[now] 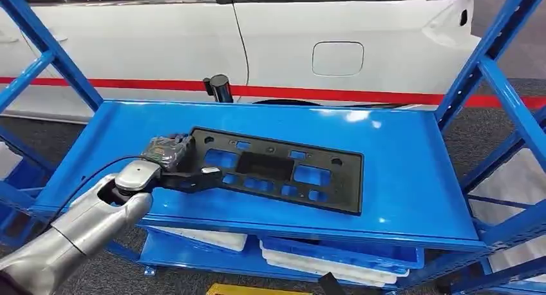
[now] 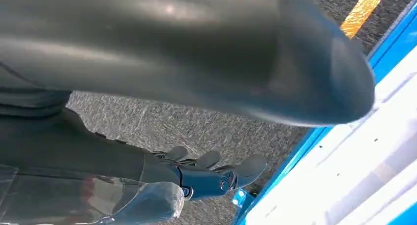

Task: Take the parts from the cabinet and place them on the table.

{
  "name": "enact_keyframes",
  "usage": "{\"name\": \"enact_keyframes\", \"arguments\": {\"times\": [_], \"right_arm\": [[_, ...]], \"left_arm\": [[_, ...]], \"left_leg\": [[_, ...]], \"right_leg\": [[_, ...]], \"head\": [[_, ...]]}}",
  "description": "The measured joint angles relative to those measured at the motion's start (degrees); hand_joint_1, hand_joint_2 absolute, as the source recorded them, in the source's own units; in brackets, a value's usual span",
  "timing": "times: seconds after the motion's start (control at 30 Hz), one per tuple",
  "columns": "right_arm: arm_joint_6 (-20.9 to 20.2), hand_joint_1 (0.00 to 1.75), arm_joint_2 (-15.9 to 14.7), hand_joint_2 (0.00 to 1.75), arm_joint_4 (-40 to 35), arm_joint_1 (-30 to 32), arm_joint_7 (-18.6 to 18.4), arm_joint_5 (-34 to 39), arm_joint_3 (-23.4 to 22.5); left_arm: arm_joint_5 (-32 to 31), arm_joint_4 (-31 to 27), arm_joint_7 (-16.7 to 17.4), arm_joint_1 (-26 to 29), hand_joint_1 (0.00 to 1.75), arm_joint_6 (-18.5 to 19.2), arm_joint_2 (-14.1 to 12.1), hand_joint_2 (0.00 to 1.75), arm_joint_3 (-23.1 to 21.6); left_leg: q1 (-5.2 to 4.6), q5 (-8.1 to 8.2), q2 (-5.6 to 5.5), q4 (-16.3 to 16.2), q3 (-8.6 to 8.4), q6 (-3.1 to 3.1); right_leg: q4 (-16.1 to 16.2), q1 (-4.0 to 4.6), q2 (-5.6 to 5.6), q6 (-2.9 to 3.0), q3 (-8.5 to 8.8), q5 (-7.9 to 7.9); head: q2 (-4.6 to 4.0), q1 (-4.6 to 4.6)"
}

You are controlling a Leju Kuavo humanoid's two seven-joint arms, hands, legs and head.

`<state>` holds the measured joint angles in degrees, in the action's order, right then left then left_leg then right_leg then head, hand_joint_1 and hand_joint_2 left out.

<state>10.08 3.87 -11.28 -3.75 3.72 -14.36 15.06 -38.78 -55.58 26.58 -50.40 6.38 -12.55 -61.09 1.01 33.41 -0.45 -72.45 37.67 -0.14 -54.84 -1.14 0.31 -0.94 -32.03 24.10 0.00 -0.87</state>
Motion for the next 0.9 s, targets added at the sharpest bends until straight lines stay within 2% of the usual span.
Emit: {"name": "enact_keyframes", "arguments": {"times": [0.03,0.07,0.1,0.13,0.17,0.27,0.3,0.33,0.37,0.4,0.43,0.47,0.5,0.53,0.57,0.6,0.63,0.67,0.7,0.73,0.8,0.83,0.87,0.9], "right_arm": [[0.0,0.00,0.0,0.00,0.0,0.0,0.0,0.0,0.0],[0.0,0.00,0.0,0.00,0.0,0.0,0.0,0.0,0.0],[0.0,0.00,0.0,0.00,0.0,0.0,0.1,0.1,0.0],[0.0,0.00,0.1,0.00,0.0,0.0,0.1,0.2,0.2],[0.0,0.00,0.2,0.00,0.0,-0.1,0.2,0.5,0.3],[0.0,0.00,0.2,0.00,0.0,0.0,0.3,0.6,0.5],[0.0,0.00,0.2,0.00,0.0,0.0,0.3,0.7,0.5],[0.0,0.00,0.2,0.00,0.0,0.0,0.3,0.7,0.5],[0.0,0.00,0.1,0.00,0.0,0.0,0.3,0.7,0.5],[0.0,0.00,0.1,0.00,0.0,0.0,0.3,0.8,0.5],[0.0,0.00,0.1,0.00,0.0,0.0,0.3,1.0,0.5],[0.0,0.00,0.0,0.00,0.0,0.2,0.3,1.1,0.5],[0.0,0.00,0.0,0.00,0.0,0.3,0.3,1.2,0.5],[0.0,0.00,0.0,0.00,0.0,0.4,0.3,1.2,0.5],[0.0,0.00,-0.1,0.00,0.0,0.5,0.3,1.2,0.5],[0.0,0.00,-0.1,0.00,0.0,0.5,0.3,1.3,0.5],[0.0,0.00,-0.2,0.00,0.0,0.4,0.3,1.4,0.5],[0.0,0.00,-0.2,0.00,0.0,0.4,0.3,1.4,0.5],[0.0,0.00,-0.2,0.00,0.0,0.3,0.3,1.4,0.6],[0.0,0.00,-0.2,0.00,0.0,0.2,0.4,1.6,0.6],[0.0,0.00,-0.2,0.00,0.0,0.4,0.4,1.6,0.7],[0.0,0.00,-0.2,0.00,0.0,0.3,0.4,1.6,0.7],[0.0,0.00,-0.2,0.00,0.0,0.3,0.4,1.7,0.7],[0.0,0.00,-0.3,0.00,0.0,0.3,0.4,1.6,0.7]], "left_arm": [[-0.3,-0.4,0.1,0.0,0.00,0.2,0.0,0.00,-0.3],[-0.6,-0.9,0.2,0.0,0.00,0.4,0.0,0.00,-0.5],[-1.1,-1.5,0.2,-0.1,0.00,0.6,0.0,0.00,-0.6],[-1.4,-2.1,0.2,-0.1,0.00,0.8,0.0,0.00,-0.7],[-1.8,-2.5,0.4,-0.1,0.00,1.0,0.1,0.00,-0.8],[-2.6,-3.6,0.7,0.1,0.00,1.5,0.1,0.00,-1.2],[-2.8,-4.0,0.7,0.3,0.00,1.6,0.1,0.00,-1.3],[-3.0,-4.5,0.8,0.3,0.00,1.6,0.1,0.00,-1.5],[-3.2,-4.9,0.8,0.4,0.00,1.7,0.2,0.00,-1.6],[-3.3,-5.3,0.7,0.5,0.00,1.7,0.3,0.00,-1.8],[-3.5,-5.6,0.8,0.7,0.00,1.7,0.3,0.00,-2.0],[-3.7,-6.0,0.8,0.9,0.00,1.8,0.3,0.00,-2.1],[-3.9,-6.4,1.0,1.1,0.00,1.8,0.3,0.00,-2.3],[-4.3,-6.8,1.0,1.2,0.00,1.8,0.3,0.00,-2.4],[-4.6,-7.2,1.0,1.2,0.00,1.8,0.3,0.00,-2.5],[-5.0,-7.6,1.0,1.3,0.00,1.8,0.3,0.00,-2.6],[-5.2,-8.0,1.0,1.3,0.00,1.8,0.3,0.00,-2.8],[-5.3,-8.3,1.0,1.3,0.00,1.8,0.3,0.00,-2.9],[-5.4,-8.5,1.0,1.3,0.00,1.8,0.3,0.00,-3.0],[-5.5,-8.8,1.0,1.3,0.00,1.8,0.3,0.00,-3.1],[-7.0,-9.5,0.8,1.4,0.00,1.2,0.3,0.00,-3.4],[-8.0,-9.6,0.6,1.6,0.00,0.6,0.3,0.00,-3.6],[-9.1,-9.7,0.5,1.7,0.00,0.0,0.3,0.00,-3.7],[-10.0,-9.7,0.2,1.8,0.00,-0.7,0.3,0.00,-3.8]], "left_leg": [[-0.18,-1.43,0.00,2.0,-0.98,0.31],[-0.44,-3.65,0.00,6.1,-2.97,0.75],[-0.82,-6.36,0.00,12.2,-6.00,1.29],[-1.41,-8.18,0.00,17.3,-8.60,2.03],[-1.74,-8.39,-0.13,19.4,-9.07,2.37],[-2.05,-8.66,0.11,19.3,-8.66,2.41],[-2.14,-8.84,0.11,19.4,-8.64,2.64],[-1.57,-9.53,0.09,20.1,-8.88,2.99],[-1.40,-9.92,0.26,20.4,-9.11,2.83],[-1.28,-9.97,0.29,20.6,-8.99,3.01],[-1.24,-10.04,0.37,20.5,-8.91,3.18],[-1.24,-10.03,0.43,20.5,-8.85,3.19],[-1.23,-9.96,0.43,20.5,-8.78,3.28],[-1.18,-9.92,0.42,20.5,-8.76,3.26],[-1.10,-9.82,0.36,20.4,-8.81,3.25],[-0.97,-9.62,0.28,20.4,-8.95,3.09],[-0.80,-9.30,0.20,20.2,-9.21,2.88],[-0.76,-8.87,0.17,19.9,-9.30,2.53],[-1.24,-8.43,0.11,19.4,-8.91,2.00],[-1.20,-8.35,0.04,19.2,-8.62,1.90],[-1.08,-8.44,0.06,19.5,-8.54,1.56],[-0.95,-8.25,0.09,19.4,-8.52,1.34],[-0.76,-7.57,0.12,18.8,-8.02,1.03],[-0.69,-6.20,0.14,16.5,-7.10,0.82]], "right_leg": [[0.0,0.06,0.01,0.00,0.06,0.00],[0.0,0.09,0.04,0.00,0.16,0.00],[0.0,0.11,0.07,-0.01,0.30,0.00],[0.0,0.00,0.07,-0.05,0.32,-0.03],[-0.2,0.39,0.10,-0.23,0.18,-0.01],[0.1,0.17,0.08,-0.82,-0.02,-0.23],[0.3,0.09,0.08,-1.07,0.02,-0.39],[0.2,0.22,0.08,-1.35,-0.08,-0.33],[-0.6,0.10,0.03,-1.46,-0.38,0.17],[-3.1,0.34,0.04,-1.62,-1.66,2.16],[-7.9,0.29,0.04,-1.77,-3.89,4.82],[-12.6,0.26,0.04,-1.91,-6.15,6.80],[-16.5,0.26,0.04,-2.10,-8.09,7.95],[-18.1,0.18,0.03,-2.22,-9.12,7.87],[-16.7,0.08,0.03,-2.33,-8.74,6.35],[-12.8,-0.05,0.03,-2.39,-6.99,3.80],[-7.2,-0.17,-0.04,-2.47,-4.33,0.80],[-2.2,-0.31,-0.25,-2.61,-1.99,-1.54],[-0.4,-0.04,-0.29,-2.54,-1.21,-0.51],[-0.2,-0.12,-0.12,-1.82,-1.49,-0.61],[-0.4,0.28,-0.05,-1.26,-1.74,-0.41],[-0.2,0.21,0.00,-0.88,-1.77,-0.57],[-0.1,0.03,0.01,-0.56,-1.70,-0.64],[-0.1,0.05,0.02,-0.35,-1.70,-0.56]], "head": [[0.00,0.00],[0.00,0.00],[0.00,0.02],[0.00,0.02],[0.00,0.02],[0.00,0.00],[0.00,0.02],[0.00,0.02],[0.00,0.00],[0.00,-0.04],[0.00,-0.15],[0.00,-0.15],[0.00,-0.20],[0.00,-0.20],[0.00,-0.20],[0.00,-0.20],[0.00,-0.20],[0.00,-0.22],[0.00,-0.28],[0.00,-0.11],[0.00,-0.09],[0.00,-0.09],[0.00,-0.09],[0.00,0.04]]}}
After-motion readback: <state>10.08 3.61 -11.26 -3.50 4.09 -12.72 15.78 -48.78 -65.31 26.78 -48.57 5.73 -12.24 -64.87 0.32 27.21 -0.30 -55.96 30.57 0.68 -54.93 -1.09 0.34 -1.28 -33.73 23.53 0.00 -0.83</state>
